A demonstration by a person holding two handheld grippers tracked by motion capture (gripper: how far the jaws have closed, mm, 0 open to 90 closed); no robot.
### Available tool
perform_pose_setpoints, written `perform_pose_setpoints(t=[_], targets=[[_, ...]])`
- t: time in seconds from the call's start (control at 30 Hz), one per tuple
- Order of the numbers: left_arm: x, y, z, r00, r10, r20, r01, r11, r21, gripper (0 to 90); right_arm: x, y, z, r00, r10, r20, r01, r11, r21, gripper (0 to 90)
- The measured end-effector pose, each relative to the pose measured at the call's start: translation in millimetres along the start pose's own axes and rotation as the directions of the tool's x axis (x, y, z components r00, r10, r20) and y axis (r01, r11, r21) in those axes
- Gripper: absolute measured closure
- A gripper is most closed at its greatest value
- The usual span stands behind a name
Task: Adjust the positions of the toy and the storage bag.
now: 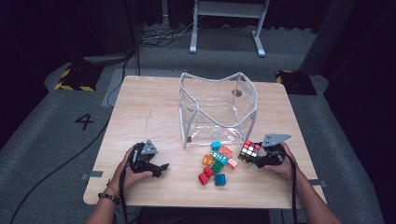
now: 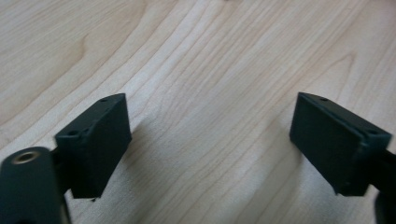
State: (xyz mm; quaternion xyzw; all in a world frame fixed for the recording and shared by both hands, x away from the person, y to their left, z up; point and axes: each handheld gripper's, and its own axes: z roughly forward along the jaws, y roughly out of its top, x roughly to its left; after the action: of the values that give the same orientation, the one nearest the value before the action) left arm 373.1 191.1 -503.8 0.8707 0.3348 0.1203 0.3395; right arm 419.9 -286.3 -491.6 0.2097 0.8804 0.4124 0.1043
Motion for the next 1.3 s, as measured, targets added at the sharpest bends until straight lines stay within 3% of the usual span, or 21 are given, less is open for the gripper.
perform_pose_setpoints(t=[0.1,0.2,0.33,0.43,0.5,0.93,1.07,1.13,1.3], targets=[[-0.2,1.1,1.8,0.9998,-0.021,0.0,0.021,0.9997,0.008,7.6,-1.8,-1.4,-2.4,1.0,-0.003,-0.004,0.003,1.0,0.005,33.8],[0.5,1.7,2.0,0.9999,-0.017,-0.003,0.017,0.9998,0.013,6.4,-4.1,-4.0,-5.8,1.0,0.0,0.007,0.0,1.0,0.006,33.8],[0.8,2.8,3.7,0.9996,-0.028,-0.003,0.028,0.9995,0.018,4.1,-9.2,-7.9,-10.2,0.9986,0.037,0.037,-0.038,0.999,0.002,33.8],[1.4,3.8,3.9,0.9995,-0.027,-0.019,0.027,0.9993,0.024,1.9,-14.4,-10.2,-13.0,0.9945,0.062,0.084,-0.062,0.998,-0.002,33.9],[1.8,4.1,5.1,0.9995,-0.031,-0.007,0.031,0.9991,0.028,1.2,-15.9,-10.8,-14.1,0.9923,0.071,0.101,-0.071,0.997,-0.004,33.9],[2.4,4.6,5.6,0.9995,-0.03,-0.011,0.03,0.9991,0.029,0.1,-22.9,-13.0,-21.1,0.9835,0.094,0.155,-0.09,0.995,-0.036,33.9],[2.6,5.4,6.4,0.9992,-0.038,-0.005,0.039,0.9988,0.032,0.1,-25.7,-12.8,-22.4,0.9777,0.121,0.172,-0.115,0.992,-0.046,33.9],[4.1,6.2,6.6,0.9997,-0.018,-0.017,0.018,0.9995,0.026,0.1,-27.2,-12.8,-23.6,0.9755,0.13,0.178,-0.122,0.991,-0.056,33.9],[4.1,6.3,6.6,0.9997,-0.018,-0.016,0.018,0.9995,0.027,0.1,-28.9,-13.8,-24.5,0.9704,0.141,0.196,-0.132,0.989,-0.062,33.9]])
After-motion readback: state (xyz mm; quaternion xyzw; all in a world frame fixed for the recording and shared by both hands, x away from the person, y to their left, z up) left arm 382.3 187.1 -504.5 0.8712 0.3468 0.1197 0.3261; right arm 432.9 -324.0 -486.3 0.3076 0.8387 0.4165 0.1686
